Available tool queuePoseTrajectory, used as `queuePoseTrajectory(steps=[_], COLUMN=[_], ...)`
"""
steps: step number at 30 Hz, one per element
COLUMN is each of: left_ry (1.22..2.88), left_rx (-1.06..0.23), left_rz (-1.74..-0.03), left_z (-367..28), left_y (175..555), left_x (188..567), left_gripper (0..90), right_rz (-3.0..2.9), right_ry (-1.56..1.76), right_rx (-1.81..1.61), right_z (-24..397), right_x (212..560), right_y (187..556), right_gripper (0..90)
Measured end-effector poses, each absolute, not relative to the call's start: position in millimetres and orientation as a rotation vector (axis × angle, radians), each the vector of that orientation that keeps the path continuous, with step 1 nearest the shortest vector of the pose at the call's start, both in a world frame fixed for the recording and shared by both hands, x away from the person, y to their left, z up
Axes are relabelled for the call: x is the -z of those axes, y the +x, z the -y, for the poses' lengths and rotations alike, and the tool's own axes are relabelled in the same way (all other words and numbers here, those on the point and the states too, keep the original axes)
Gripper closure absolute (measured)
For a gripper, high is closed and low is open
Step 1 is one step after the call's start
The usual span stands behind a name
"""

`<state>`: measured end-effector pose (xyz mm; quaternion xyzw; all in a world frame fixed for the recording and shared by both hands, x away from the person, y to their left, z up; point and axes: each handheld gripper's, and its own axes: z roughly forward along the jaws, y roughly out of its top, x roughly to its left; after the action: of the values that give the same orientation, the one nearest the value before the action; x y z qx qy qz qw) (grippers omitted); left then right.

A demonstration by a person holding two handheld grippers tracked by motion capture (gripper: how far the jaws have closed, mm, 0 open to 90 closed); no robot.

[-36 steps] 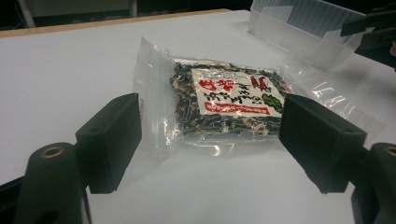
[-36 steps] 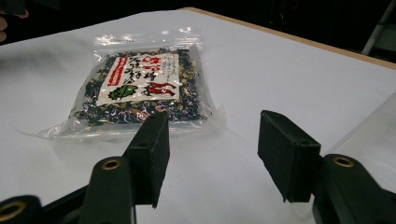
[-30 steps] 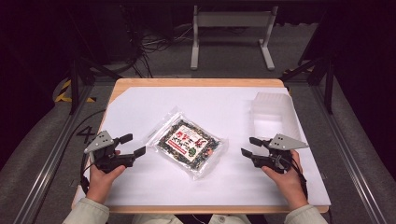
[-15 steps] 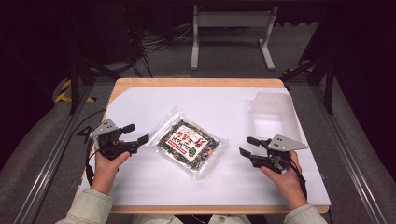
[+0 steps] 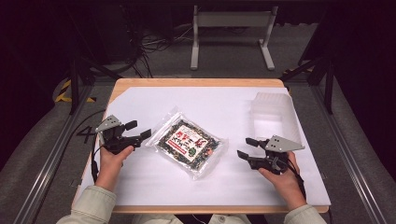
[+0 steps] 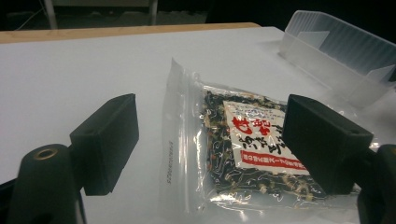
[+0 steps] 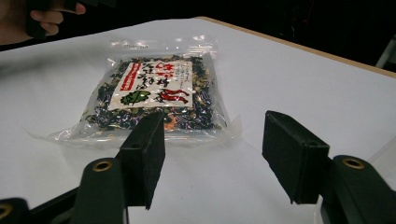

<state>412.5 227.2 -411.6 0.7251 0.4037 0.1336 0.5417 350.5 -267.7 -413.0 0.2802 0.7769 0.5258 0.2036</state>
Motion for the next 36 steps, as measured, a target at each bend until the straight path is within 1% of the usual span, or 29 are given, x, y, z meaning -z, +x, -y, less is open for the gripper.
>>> queuePoseTrajectory(steps=[5,10,12,15,18,22,25,33,36], left_ry=[1.715,1.768,1.789,1.808,1.847,1.89,1.888,1.919,1.935], left_rx=[-0.263,-0.279,-0.306,-0.311,-0.311,-0.283,-0.216,-0.166,-0.147], left_rz=[-0.992,-1.033,-1.049,-1.052,-1.058,-1.07,-1.086,-1.112,-1.095], left_z=[-222,-215,-214,-214,-209,-205,-206,-208,-209], left_y=[420,427,427,427,428,429,431,434,435], left_x=[420,429,430,432,437,441,444,449,450], left_gripper=[19.5,20.5,20.8,23.7,24.3,25.9,26.8,31.5,33.6], right_rz=[-2.175,-2.175,-2.178,-2.185,-2.184,-2.179,-2.181,-2.186,-2.187], right_ry=[0.778,0.767,0.766,0.766,0.757,0.756,0.755,0.746,0.745], right_rx=[-1.465,-1.475,-1.48,-1.476,-1.474,-1.478,-1.477,-1.473,-1.47], right_z=[266,265,265,264,263,263,263,263,263], right_x=[414,414,414,414,414,414,414,414,414], right_y=[349,349,348,347,347,347,346,346,346], right_gripper=[38.1,37.9,37.8,37.9,37.5,37.2,37.2,37.2,37.5])
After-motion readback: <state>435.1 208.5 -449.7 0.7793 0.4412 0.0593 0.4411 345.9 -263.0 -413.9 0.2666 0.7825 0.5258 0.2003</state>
